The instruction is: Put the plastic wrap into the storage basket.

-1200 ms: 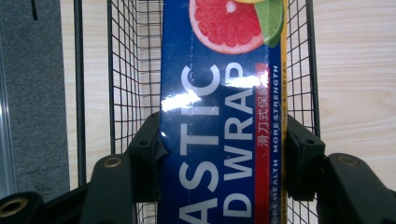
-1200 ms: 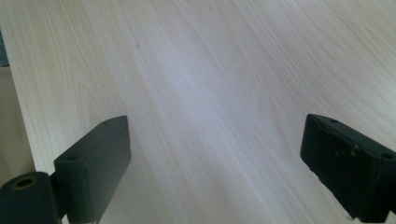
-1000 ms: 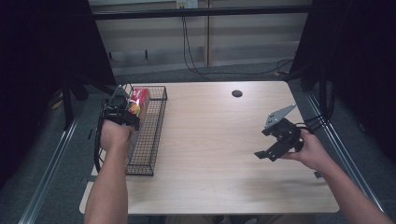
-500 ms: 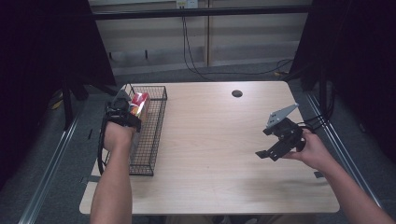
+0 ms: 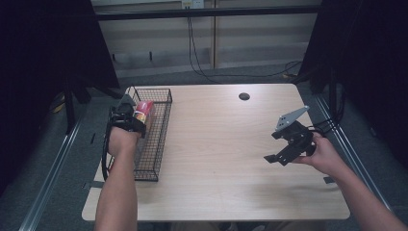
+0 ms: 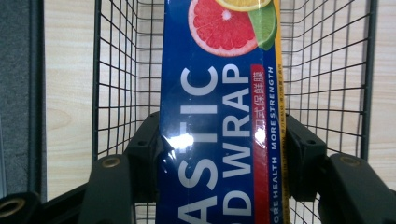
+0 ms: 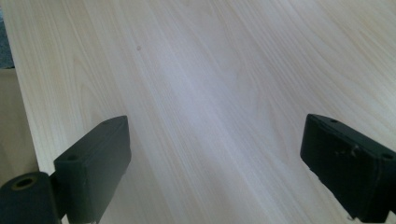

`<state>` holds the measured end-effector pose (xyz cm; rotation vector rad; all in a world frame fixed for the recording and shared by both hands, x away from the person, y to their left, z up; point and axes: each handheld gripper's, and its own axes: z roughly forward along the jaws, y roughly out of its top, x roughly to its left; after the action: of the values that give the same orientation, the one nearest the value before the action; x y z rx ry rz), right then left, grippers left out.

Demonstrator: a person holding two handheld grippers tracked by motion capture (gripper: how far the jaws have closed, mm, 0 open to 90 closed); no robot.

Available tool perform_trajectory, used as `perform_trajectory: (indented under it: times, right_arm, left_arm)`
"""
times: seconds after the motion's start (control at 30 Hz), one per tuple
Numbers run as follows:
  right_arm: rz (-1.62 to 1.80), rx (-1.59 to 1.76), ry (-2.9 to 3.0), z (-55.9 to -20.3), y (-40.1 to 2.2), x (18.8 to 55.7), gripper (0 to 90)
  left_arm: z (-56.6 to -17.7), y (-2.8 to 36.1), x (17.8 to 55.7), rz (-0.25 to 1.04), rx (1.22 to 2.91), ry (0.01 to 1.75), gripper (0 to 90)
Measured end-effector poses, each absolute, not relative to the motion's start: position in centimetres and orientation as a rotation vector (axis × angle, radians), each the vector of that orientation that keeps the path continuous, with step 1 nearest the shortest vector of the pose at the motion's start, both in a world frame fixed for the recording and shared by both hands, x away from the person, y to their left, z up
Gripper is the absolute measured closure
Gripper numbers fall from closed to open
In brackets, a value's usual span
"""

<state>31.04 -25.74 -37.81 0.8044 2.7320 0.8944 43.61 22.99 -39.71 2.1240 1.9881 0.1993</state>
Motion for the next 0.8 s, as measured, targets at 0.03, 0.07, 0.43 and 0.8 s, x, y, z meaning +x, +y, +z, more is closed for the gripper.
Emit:
perform_trajectory:
  times: [0.03, 0.07, 0.43, 0.8]
  right_arm:
    - [0.891, 0.819, 2.738, -37.8, -25.7, 31.0, 8.8]
    - [0.889, 0.8, 2.74, -37.8, -25.8, 31.1, 8.8]
    - [0.886, 0.808, 2.745, -37.9, -25.5, 31.2, 8.8]
    - [0.884, 0.791, 2.739, -37.9, -25.4, 31.1, 8.8]
  left_arm:
    - [-39.8, 23.0, 43.6, 0.196, 2.121, 1.996, 42.6]
    - [-39.8, 23.0, 43.7, 0.189, 2.122, 2.001, 42.6]
    - [-40.4, 23.2, 43.7, 0.177, 2.113, 2.021, 41.9]
    - [-39.2, 23.8, 43.5, 0.187, 2.061, 2.002, 34.0]
